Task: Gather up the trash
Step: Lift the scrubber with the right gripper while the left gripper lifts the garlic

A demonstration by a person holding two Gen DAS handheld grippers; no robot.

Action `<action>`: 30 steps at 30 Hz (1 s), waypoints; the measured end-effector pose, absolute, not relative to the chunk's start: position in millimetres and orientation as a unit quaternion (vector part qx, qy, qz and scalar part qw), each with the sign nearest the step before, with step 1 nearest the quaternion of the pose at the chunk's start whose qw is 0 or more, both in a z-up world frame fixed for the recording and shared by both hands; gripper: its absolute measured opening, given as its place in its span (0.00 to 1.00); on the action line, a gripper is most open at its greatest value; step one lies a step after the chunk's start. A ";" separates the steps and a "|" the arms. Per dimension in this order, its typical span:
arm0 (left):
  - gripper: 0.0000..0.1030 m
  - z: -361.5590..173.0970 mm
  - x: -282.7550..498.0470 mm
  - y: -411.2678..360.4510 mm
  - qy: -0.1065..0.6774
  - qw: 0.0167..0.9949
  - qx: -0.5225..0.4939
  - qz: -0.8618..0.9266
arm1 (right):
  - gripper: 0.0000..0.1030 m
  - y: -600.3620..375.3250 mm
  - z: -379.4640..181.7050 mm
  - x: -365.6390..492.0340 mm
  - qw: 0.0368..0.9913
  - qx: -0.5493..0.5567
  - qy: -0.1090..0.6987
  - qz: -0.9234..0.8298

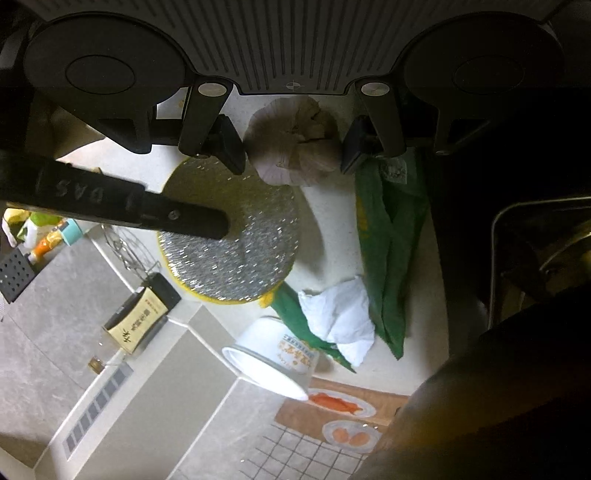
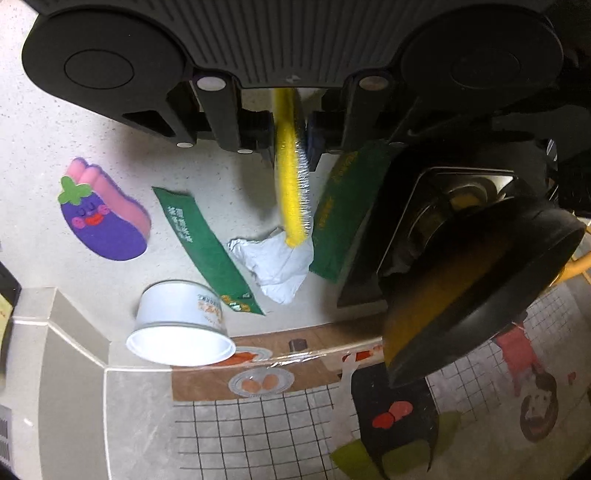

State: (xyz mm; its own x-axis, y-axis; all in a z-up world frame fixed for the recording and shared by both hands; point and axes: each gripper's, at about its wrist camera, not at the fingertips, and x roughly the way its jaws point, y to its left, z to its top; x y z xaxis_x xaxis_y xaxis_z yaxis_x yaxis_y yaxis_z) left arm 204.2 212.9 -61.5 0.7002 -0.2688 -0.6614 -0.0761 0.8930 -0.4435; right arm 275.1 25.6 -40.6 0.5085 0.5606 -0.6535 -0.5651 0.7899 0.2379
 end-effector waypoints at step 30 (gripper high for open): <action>0.61 -55.4 143.4 33.3 0.406 0.881 -0.162 -0.182 | 0.14 -209.4 -65.5 147.5 0.865 0.208 0.412 0.197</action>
State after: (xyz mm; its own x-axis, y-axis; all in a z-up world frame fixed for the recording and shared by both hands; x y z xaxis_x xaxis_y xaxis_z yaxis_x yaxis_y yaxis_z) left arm 143.4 33.3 -55.4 0.6047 -0.4513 -0.6563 0.1890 0.8817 -0.4323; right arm 147.5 -209.4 -65.5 0.5839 0.5118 -0.6302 -0.1688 0.8359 0.5224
